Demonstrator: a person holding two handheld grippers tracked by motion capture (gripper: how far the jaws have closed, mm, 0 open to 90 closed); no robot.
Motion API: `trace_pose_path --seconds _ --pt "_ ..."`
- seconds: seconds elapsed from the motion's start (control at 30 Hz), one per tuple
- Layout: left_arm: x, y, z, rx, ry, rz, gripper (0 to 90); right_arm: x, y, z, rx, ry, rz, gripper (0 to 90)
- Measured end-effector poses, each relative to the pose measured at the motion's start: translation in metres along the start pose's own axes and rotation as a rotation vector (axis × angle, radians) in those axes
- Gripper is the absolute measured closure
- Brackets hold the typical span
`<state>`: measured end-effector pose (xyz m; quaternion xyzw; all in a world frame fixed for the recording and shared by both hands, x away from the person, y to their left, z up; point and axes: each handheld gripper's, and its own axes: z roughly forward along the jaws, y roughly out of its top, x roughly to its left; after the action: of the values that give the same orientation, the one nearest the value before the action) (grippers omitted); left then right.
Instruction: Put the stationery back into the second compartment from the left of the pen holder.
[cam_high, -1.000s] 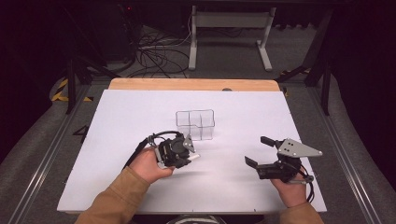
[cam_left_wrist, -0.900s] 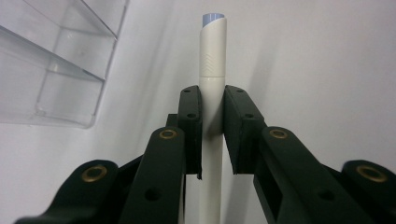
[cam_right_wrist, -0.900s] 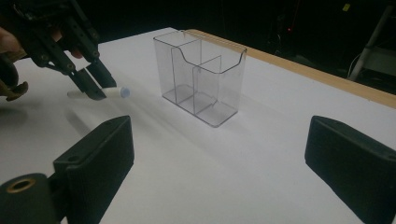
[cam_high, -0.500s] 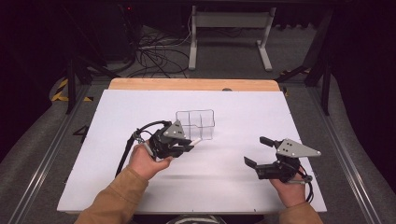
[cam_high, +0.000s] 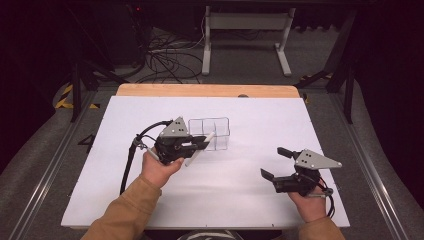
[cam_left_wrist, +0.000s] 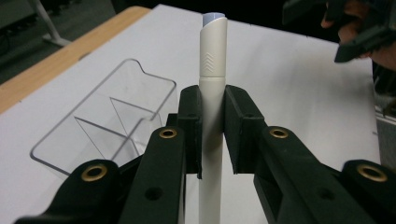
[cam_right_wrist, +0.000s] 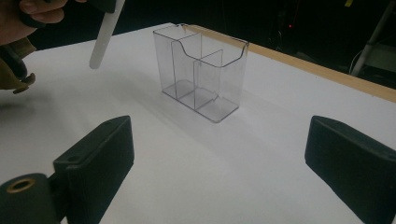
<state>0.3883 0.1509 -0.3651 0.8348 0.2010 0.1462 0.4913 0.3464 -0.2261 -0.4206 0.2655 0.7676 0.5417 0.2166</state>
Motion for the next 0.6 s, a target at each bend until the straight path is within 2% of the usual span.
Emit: trace_pose_path --seconds 0.27,0.43,0.53,0.6 --pt "0.011 0.004 0.004 -0.116 -0.016 -0.078 78.2 0.002 0.000 0.001 0.001 0.004 -0.006 8.9" --pt "0.017 0.006 0.006 -0.178 0.027 -0.104 78.2 0.001 0.000 0.002 0.003 0.008 -0.005 8.9" --pt "0.021 0.006 0.011 -0.198 0.057 -0.114 78.2 0.001 0.000 0.003 0.003 0.011 -0.006 8.9" --pt "0.024 0.008 0.015 -0.201 0.071 -0.104 78.2 0.001 0.000 0.003 0.004 0.011 -0.006 8.9"
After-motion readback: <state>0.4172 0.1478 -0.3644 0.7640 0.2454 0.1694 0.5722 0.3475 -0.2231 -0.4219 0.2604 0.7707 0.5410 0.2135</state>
